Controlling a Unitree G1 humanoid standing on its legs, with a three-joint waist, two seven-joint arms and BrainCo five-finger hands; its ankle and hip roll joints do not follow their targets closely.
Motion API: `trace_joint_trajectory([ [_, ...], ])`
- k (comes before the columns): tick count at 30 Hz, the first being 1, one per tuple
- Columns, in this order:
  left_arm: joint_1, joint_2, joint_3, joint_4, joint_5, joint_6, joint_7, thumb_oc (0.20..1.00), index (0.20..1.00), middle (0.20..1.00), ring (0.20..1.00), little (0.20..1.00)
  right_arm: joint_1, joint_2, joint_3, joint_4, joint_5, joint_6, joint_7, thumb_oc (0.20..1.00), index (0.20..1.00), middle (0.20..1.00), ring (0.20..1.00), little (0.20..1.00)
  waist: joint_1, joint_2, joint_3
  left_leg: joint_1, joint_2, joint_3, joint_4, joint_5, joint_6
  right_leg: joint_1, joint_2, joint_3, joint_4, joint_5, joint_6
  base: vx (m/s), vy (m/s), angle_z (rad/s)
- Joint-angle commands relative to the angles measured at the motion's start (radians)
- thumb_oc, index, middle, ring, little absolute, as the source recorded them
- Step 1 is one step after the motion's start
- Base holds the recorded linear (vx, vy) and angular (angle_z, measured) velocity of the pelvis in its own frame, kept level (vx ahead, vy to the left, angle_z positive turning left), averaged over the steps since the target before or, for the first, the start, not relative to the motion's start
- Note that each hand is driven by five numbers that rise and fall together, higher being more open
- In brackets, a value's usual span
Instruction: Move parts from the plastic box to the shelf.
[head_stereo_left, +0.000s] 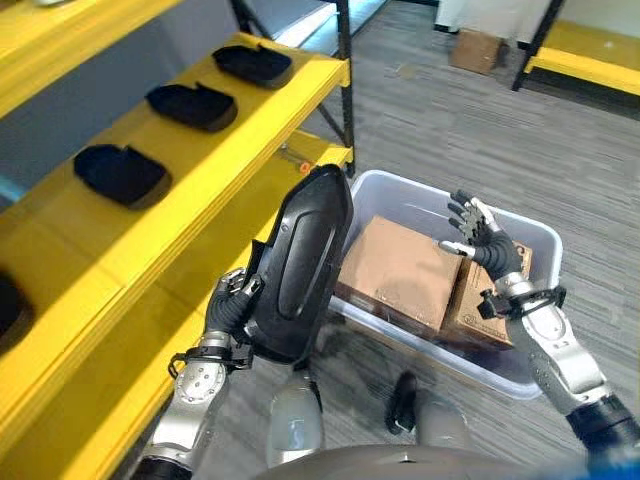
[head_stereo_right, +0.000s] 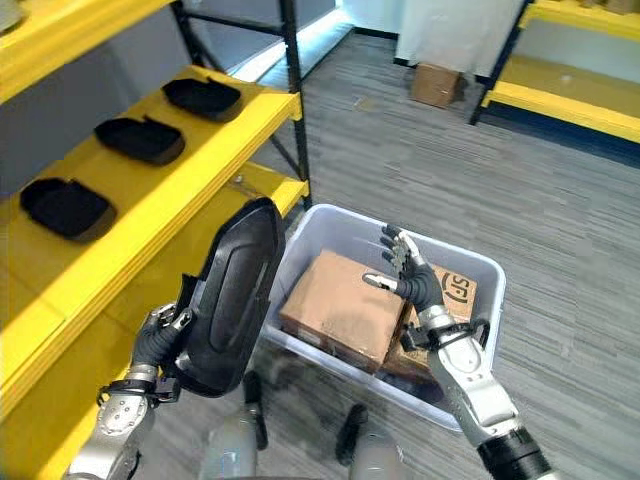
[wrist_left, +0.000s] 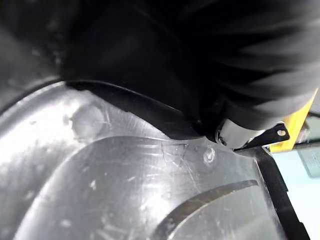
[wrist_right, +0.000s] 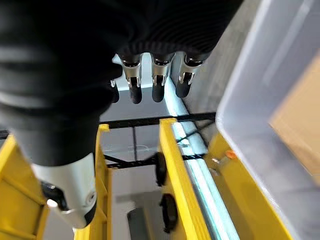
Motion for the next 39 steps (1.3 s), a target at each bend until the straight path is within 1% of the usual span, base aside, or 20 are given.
trace_joint_trajectory([
  [1, -0.1, -0.005, 0.04, -0.09, -0.001, -0.075, -0.018, 0.2, 0.2, 0.2, 0.2, 0.2, -0.027, -0.013, -0.027, -0.054, 0.013, -0.052, -0.004, 1.0, 1.0, 1.0, 1.0, 1.0, -0.069, 0.057, -0.038, 0.189, 0.061, 0.015, -0.128, 0.009, -0.025, 0.039, 0.018, -0.007, 0.009, -0.061, 0.132, -0.03, 0.1, 1.53],
  [2, -0.101, -0.005, 0.039, -0.093, -0.003, -0.076, -0.016, 0.2, 0.2, 0.2, 0.2, 0.2, -0.022, -0.005, -0.028, -0.056, 0.018, -0.051, -0.003, 1.0, 1.0, 1.0, 1.0, 1.0, -0.071, 0.061, -0.044, 0.211, 0.031, -0.008, -0.16, -0.036, -0.02, 0.035, 0.005, -0.021, 0.02, -0.052, 0.143, 0.01, 0.174, 1.06],
  [3, -0.1, -0.011, 0.032, -0.099, 0.0, -0.074, -0.017, 0.2, 0.2, 0.2, 0.2, 0.2, -0.014, 0.0, -0.035, -0.069, 0.02, -0.052, -0.004, 1.0, 1.0, 1.0, 1.0, 1.0, -0.081, 0.073, -0.056, 0.219, -0.009, -0.006, -0.26, -0.059, -0.001, 0.031, -0.02, -0.049, 0.032, -0.025, 0.172, 0.02, 0.198, 0.85],
  [4, -0.098, -0.015, 0.03, -0.1, -0.002, -0.071, -0.022, 0.2, 0.2, 0.2, 0.2, 0.2, -0.005, 0.001, -0.046, -0.078, 0.022, -0.051, -0.001, 1.0, 1.0, 1.0, 1.0, 1.0, -0.086, 0.08, -0.063, 0.23, -0.025, -0.004, -0.313, -0.07, 0.012, 0.03, -0.034, -0.054, 0.045, -0.018, 0.181, 0.01, 0.311, 1.01],
  [5, -0.089, -0.012, 0.024, -0.108, 0.003, -0.068, -0.038, 0.2, 0.2, 0.2, 0.2, 0.2, 0.02, 0.008, -0.065, -0.082, 0.021, -0.051, 0.0, 1.0, 1.0, 1.0, 1.0, 1.0, -0.082, 0.089, -0.074, 0.242, -0.038, -0.003, -0.382, -0.059, 0.015, 0.037, -0.062, -0.078, 0.058, -0.007, 0.192, 0.0, 0.228, 1.04],
  [8, -0.093, -0.001, 0.022, -0.113, 0.018, -0.065, -0.041, 0.2, 0.2, 0.2, 0.2, 0.2, 0.008, 0.027, -0.06, -0.065, 0.023, -0.047, -0.005, 1.0, 1.0, 1.0, 1.0, 1.0, -0.069, 0.08, -0.083, 0.252, -0.077, -0.038, -0.427, -0.05, 0.034, 0.049, -0.099, -0.106, 0.069, 0.021, 0.213, 0.02, 0.189, 0.95],
  [16, -0.035, 0.028, 0.078, -0.144, 0.069, -0.059, -0.049, 0.2, 0.2, 0.2, 0.2, 0.2, -0.005, 0.071, -0.019, -0.043, 0.015, -0.02, 0.02, 1.0, 1.0, 1.0, 1.0, 1.0, -0.008, 0.032, -0.11, 0.247, -0.157, -0.082, -0.449, -0.082, 0.075, 0.112, -0.167, -0.165, 0.007, 0.107, 0.276, 0.04, 0.142, 0.4],
  [17, -0.017, 0.035, 0.109, -0.149, 0.09, -0.057, -0.04, 0.2, 0.2, 0.2, 0.2, 0.2, -0.017, 0.088, 0.005, -0.038, 0.014, -0.009, 0.028, 1.0, 1.0, 1.0, 1.0, 1.0, 0.021, 0.01, -0.117, 0.238, -0.193, -0.104, -0.441, -0.095, 0.089, 0.139, -0.194, -0.188, -0.019, 0.152, 0.303, 0.07, 0.201, 0.49],
  [19, -0.011, 0.037, 0.117, -0.152, 0.097, -0.056, -0.038, 0.2, 0.2, 0.2, 0.2, 0.2, -0.022, 0.093, 0.01, -0.033, 0.011, -0.008, 0.026, 1.0, 1.0, 1.0, 1.0, 1.0, 0.026, 0.002, -0.119, 0.235, -0.208, -0.113, -0.441, -0.1, 0.097, 0.147, -0.204, -0.196, -0.026, 0.172, 0.315, 0.05, 0.143, 0.46],
  [21, -0.003, 0.041, 0.126, -0.154, 0.105, -0.058, -0.033, 0.2, 0.2, 0.2, 0.2, 0.2, -0.031, 0.101, 0.016, -0.027, 0.011, -0.004, 0.023, 1.0, 1.0, 1.0, 1.0, 1.0, 0.038, -0.006, -0.121, 0.234, -0.227, -0.121, -0.438, -0.107, 0.109, 0.152, -0.219, -0.198, -0.03, 0.198, 0.328, 0.05, 0.168, 0.28],
  [22, 0.006, 0.044, 0.135, -0.156, 0.114, -0.055, -0.026, 0.2, 0.2, 0.2, 0.2, 0.2, -0.034, 0.111, 0.022, -0.022, 0.006, -0.002, 0.021, 1.0, 1.0, 1.0, 1.0, 1.0, 0.047, -0.012, -0.122, 0.238, -0.249, -0.13, -0.446, -0.109, 0.122, 0.158, -0.235, -0.2, -0.03, 0.219, 0.341, 0.05, 0.212, 0.15],
  [26, 0.014, 0.047, 0.151, -0.156, 0.127, -0.056, -0.014, 0.2, 0.2, 0.2, 0.2, 0.2, -0.028, 0.13, 0.028, -0.012, 0.009, 0.0, 0.017, 1.0, 1.0, 1.0, 1.0, 1.0, 0.053, -0.019, -0.122, 0.246, -0.273, -0.15, -0.452, -0.116, 0.136, 0.162, -0.248, -0.171, -0.02, 0.24, 0.346, 0.05, 0.14, 0.24],
  [29, 0.017, 0.053, 0.158, -0.152, 0.136, -0.056, -0.008, 0.2, 0.2, 0.2, 0.2, 0.2, -0.017, 0.138, 0.032, -0.015, 0.014, 0.002, 0.017, 1.0, 1.0, 1.0, 1.0, 1.0, 0.049, -0.021, -0.118, 0.251, -0.284, -0.163, -0.454, -0.122, 0.142, 0.15, -0.241, -0.097, -0.015, 0.248, 0.344, 0.05, 0.096, 0.33],
  [30, 0.019, 0.054, 0.161, -0.149, 0.141, -0.059, -0.005, 0.2, 0.2, 0.2, 0.2, 0.2, -0.014, 0.141, 0.036, -0.016, 0.016, 0.004, 0.021, 1.0, 1.0, 1.0, 1.0, 1.0, 0.044, -0.021, -0.114, 0.253, -0.288, -0.168, -0.453, -0.123, 0.146, 0.134, -0.228, -0.037, -0.008, 0.245, 0.337, -0.01, 0.114, 0.36],
  [31, 0.012, 0.055, 0.158, -0.141, 0.139, -0.063, 0.0, 0.2, 0.2, 0.2, 0.2, 0.2, -0.018, 0.144, 0.039, -0.018, 0.021, 0.003, 0.022, 1.0, 1.0, 1.0, 1.0, 1.0, 0.028, -0.025, -0.103, 0.242, -0.297, -0.177, -0.448, -0.103, 0.156, 0.097, -0.201, 0.058, -0.008, 0.244, 0.304, -0.02, 0.098, 0.15],
  [32, 0.009, 0.055, 0.156, -0.138, 0.138, -0.065, 0.001, 0.2, 0.2, 0.2, 0.2, 0.2, -0.018, 0.143, 0.039, -0.019, 0.022, 0.003, 0.023, 1.0, 1.0, 1.0, 1.0, 1.0, 0.023, -0.024, -0.1, 0.243, -0.296, -0.182, -0.448, -0.101, 0.157, 0.082, -0.18, 0.114, -0.005, 0.233, 0.296, -0.04, 0.048, 0.18],
  [33, 0.009, 0.054, 0.156, -0.138, 0.138, -0.065, 0.001, 0.2, 0.2, 0.2, 0.2, 0.2, -0.019, 0.143, 0.039, -0.019, 0.022, 0.003, 0.023, 1.0, 1.0, 1.0, 1.0, 1.0, 0.026, -0.023, -0.1, 0.243, -0.296, -0.179, -0.449, -0.102, 0.157, 0.08, -0.18, 0.117, -0.003, 0.232, 0.296, 0.03, 0.024, 0.31],
  [36, -0.002, 0.05, 0.143, -0.133, 0.133, -0.067, 0.001, 0.2, 0.2, 0.2, 0.2, 0.2, -0.012, 0.142, 0.031, -0.017, 0.027, 0.001, 0.025, 1.0, 1.0, 1.0, 1.0, 1.0, 0.0, -0.015, -0.095, 0.245, -0.297, -0.207, -0.45, -0.095, 0.167, 0.04, -0.113, 0.262, 0.03, 0.192, 0.271, 0.04, 0.034, 0.34],
  [37, -0.014, 0.046, 0.13, -0.12, 0.129, -0.066, 0.0, 0.2, 0.2, 0.2, 0.2, 0.2, -0.008, 0.142, 0.028, -0.016, 0.033, 0.0, 0.027, 1.0, 1.0, 1.0, 1.0, 1.0, -0.024, -0.004, -0.091, 0.251, -0.293, -0.233, -0.459, -0.088, 0.172, -0.003, -0.032, 0.373, 0.083, 0.137, 0.247, 0.08, 0.053, 0.3],
  [39, -0.028, 0.042, 0.117, -0.111, 0.12, -0.065, -0.004, 0.2, 0.2, 0.2, 0.2, 0.2, -0.003, 0.137, 0.027, -0.017, 0.04, 0.001, 0.033, 1.0, 1.0, 1.0, 1.0, 1.0, -0.05, 0.006, -0.089, 0.258, -0.285, -0.264, -0.464, -0.08, 0.173, -0.037, 0.071, 0.455, 0.107, 0.06, 0.218, 0.08, 0.024, 0.32],
])
